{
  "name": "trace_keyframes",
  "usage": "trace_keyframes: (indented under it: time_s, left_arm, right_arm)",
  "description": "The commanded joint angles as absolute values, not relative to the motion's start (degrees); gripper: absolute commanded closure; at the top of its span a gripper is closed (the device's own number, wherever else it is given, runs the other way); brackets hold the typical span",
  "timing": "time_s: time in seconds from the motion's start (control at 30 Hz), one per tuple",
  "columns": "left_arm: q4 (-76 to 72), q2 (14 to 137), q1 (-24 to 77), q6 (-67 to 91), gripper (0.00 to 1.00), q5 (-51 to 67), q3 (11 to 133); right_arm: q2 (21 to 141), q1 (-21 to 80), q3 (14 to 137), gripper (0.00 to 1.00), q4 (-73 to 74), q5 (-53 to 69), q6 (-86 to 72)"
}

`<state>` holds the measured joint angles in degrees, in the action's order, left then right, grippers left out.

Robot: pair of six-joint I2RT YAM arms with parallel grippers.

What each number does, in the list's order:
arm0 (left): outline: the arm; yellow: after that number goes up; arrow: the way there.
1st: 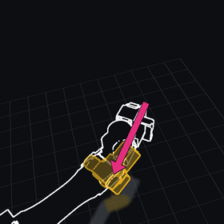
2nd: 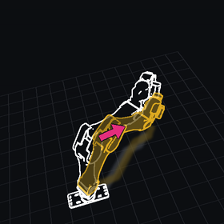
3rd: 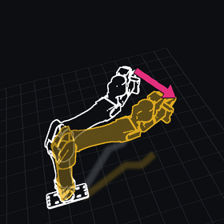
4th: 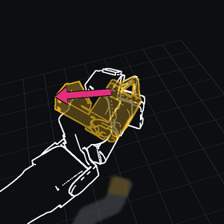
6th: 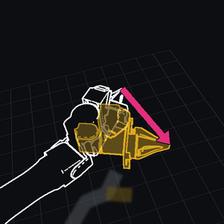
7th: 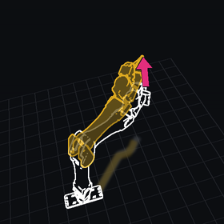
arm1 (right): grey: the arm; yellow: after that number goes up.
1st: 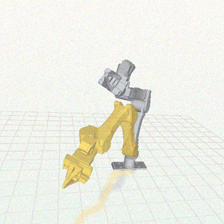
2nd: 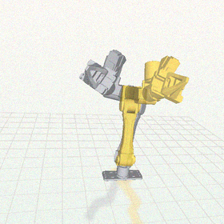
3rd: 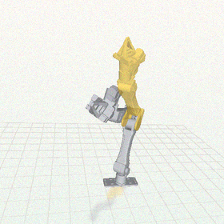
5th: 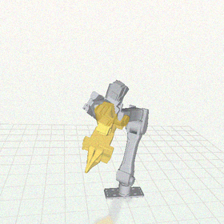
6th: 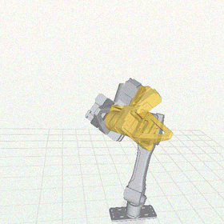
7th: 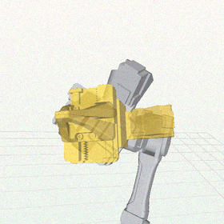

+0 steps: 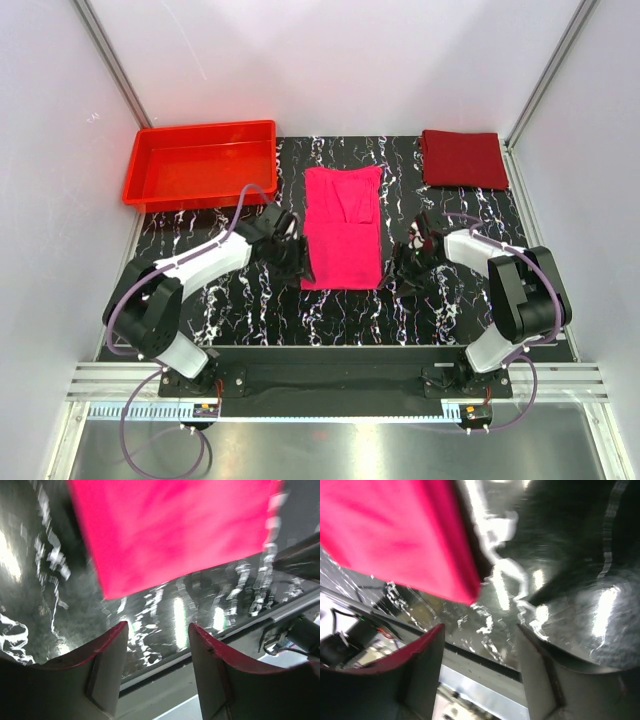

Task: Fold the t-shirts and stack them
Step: Fold the tshirt

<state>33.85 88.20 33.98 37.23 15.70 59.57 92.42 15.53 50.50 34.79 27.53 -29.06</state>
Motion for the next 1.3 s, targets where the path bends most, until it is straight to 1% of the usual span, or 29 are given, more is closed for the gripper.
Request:
trace_keyframes:
  time_s: [0.0,0.03,0.13,0.27,0.43,0.6,0.8,0.9,1.03,1.13,1.27]
  left_arm:
    - [25.94,86.23,30.86,43.50,0.43,19.68,52.92]
    - [23.40,85.79,29.46,45.42,0.41,20.21,50.30]
    - [19.79,84.99,27.60,47.80,0.31,21.00,47.38]
    - [14.33,85.17,26.81,53.34,0.30,22.06,43.25]
    - [9.59,86.57,25.75,59.04,0.32,22.32,40.61]
    - [9.49,87.71,25.40,65.03,0.41,20.83,39.38]
    - [13.08,89.82,25.31,68.99,0.43,20.22,40.34]
    - [15.11,89.56,25.31,70.05,0.40,19.51,40.87]
    - [16.79,89.03,25.31,71.89,0.40,18.55,40.69]
    - [15.82,90.35,25.31,73.47,0.42,19.33,40.43]
    - [14.94,92.19,25.31,74.70,0.46,20.39,40.52]
  right_arm:
    - [90.61,13.89,46.59,0.41,24.01,31.99,-35.75]
    - [90.88,13.54,45.80,0.44,21.30,32.25,-36.73]
    - [91.67,12.13,42.37,0.47,15.58,34.10,-40.42]
    - [92.81,11.69,39.56,0.46,12.22,35.33,-42.89]
    - [93.25,11.69,38.06,0.46,10.11,34.98,-44.56]
    - [92.55,11.69,36.57,0.45,8.44,33.84,-47.37]
    - [91.93,11.69,33.75,0.45,5.28,32.26,-51.15]
    - [92.20,11.69,33.31,0.45,4.92,32.26,-51.59]
    - [91.67,11.69,33.84,0.45,5.54,31.12,-51.15]
    - [92.11,11.69,34.10,0.46,5.80,30.67,-51.06]
    - [92.81,11.69,33.75,0.46,5.01,30.24,-51.59]
